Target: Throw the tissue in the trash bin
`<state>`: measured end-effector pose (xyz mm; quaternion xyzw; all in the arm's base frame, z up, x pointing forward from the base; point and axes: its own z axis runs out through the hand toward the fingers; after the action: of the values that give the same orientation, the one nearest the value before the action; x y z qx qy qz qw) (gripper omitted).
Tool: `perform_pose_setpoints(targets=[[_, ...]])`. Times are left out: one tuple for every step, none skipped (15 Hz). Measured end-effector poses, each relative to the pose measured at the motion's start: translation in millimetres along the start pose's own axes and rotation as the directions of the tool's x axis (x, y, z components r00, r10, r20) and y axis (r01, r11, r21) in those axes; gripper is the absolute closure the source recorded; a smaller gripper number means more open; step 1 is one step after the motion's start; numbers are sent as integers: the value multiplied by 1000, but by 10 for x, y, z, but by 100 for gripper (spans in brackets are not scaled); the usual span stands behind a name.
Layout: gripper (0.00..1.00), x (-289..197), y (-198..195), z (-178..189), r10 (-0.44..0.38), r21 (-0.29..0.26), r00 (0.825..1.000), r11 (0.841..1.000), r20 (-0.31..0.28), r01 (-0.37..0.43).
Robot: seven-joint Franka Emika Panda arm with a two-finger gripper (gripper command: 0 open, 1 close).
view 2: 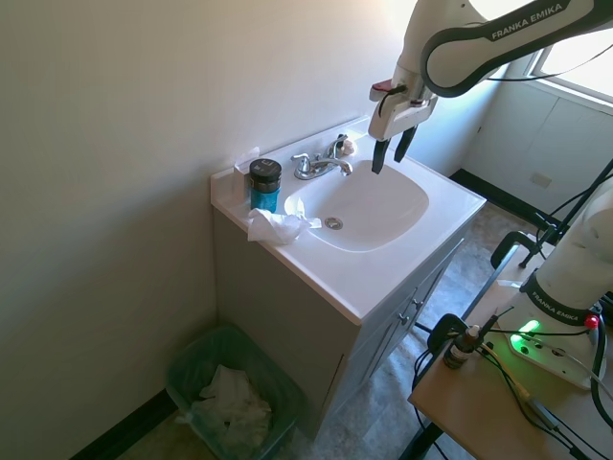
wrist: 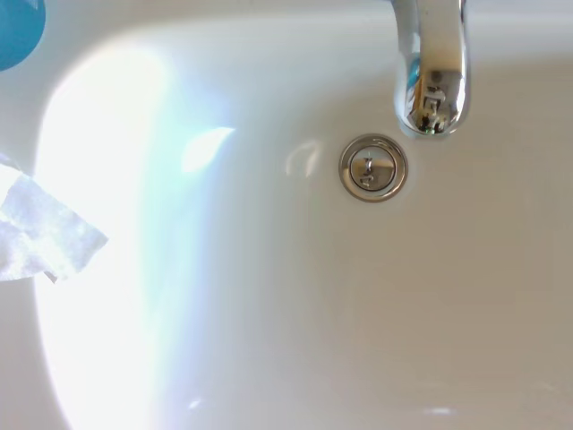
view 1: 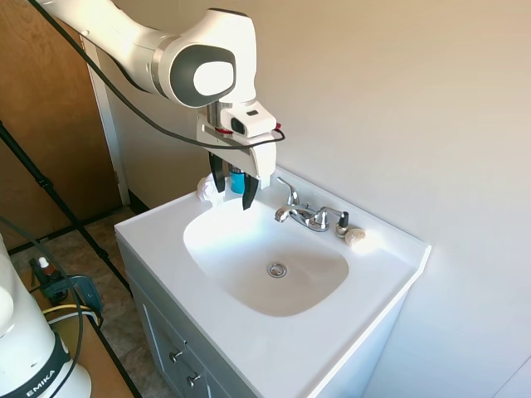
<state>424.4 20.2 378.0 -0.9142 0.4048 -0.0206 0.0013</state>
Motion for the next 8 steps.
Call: perform_pose_setpoints(targets=[[0,1,1,1,-1,0,1000,1000,0,1],[0,4,2,0,-12,1,1000,1000,0,12],[0,-1,-3,-5,-25,2,1000,1000,-2,25],[0,-29,-31,-14,-39,7,999,999,-4,39],[0,-99,-98,-23,-57,15,998,998,-8,57],[0,-207,-193,-34,-78,24,997,997,-15,78],[0,-349,-307,-42,-96,32,995,995,-23,96],[0,-530,-438,-47,-112,40,993,993,-34,114]])
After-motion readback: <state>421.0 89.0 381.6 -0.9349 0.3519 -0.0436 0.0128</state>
